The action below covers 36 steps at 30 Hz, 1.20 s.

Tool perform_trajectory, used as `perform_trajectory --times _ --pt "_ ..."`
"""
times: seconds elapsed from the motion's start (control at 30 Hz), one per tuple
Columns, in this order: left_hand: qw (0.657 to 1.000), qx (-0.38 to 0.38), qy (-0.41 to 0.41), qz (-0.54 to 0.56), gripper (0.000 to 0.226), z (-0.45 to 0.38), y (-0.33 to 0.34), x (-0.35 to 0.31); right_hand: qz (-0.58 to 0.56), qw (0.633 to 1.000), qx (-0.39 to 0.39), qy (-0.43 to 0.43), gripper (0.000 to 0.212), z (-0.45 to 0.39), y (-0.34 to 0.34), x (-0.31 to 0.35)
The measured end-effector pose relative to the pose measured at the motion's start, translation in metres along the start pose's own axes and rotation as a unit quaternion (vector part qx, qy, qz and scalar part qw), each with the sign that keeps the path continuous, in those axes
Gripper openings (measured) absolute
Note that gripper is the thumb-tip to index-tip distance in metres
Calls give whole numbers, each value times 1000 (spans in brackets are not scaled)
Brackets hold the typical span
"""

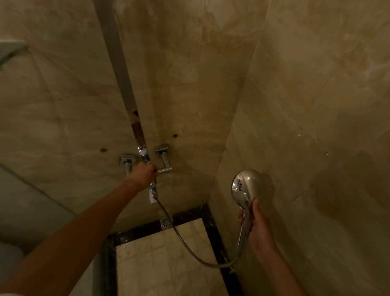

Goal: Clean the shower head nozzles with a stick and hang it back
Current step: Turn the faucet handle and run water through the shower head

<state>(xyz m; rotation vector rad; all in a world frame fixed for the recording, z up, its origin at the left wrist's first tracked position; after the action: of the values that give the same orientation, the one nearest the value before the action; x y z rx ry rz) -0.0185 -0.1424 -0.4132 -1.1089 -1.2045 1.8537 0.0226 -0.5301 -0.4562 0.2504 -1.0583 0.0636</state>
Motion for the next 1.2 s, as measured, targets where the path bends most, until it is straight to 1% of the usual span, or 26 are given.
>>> perform_trajectory --times 0.1,0.27,0.53,0.67,0.87,1.0,1.2 --pt "1000 2 -1 4 25 0 -1 -2 9 1000 -1 0 68 -3 -1 -1" --pt "1000 11 -5 15 24 -1 -2 -3 26 1000 7 12 73 -10 -4 -4" --pt "1000 11 -4 18 26 0 -5 -3 47 999 5 16 73 -17 -8 -6" --pt "1000 14 -5 22 27 1 -6 -4 40 999 4 14 71 -19 -8 -6" --pt "999 18 -12 29 28 0 -7 -5 36 999 0 9 74 -20 -7 -5" --pt "999 18 -20 25 26 1 -5 -4 51 999 0 0 78 -21 -8 -5" --pt "999 11 -33 22 21 0 -1 -5 53 999 5 -1 76 -18 -8 -3"
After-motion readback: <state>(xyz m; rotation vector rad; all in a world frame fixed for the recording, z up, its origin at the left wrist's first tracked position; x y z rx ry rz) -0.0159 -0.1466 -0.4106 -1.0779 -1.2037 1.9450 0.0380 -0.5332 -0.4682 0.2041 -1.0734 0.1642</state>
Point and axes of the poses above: each hand's wrist, its own z-axis away from the middle knuckle, its own y-axis out of the palm, x = y × z, the point moved 6 cm from there along -z, towards the middle knuckle
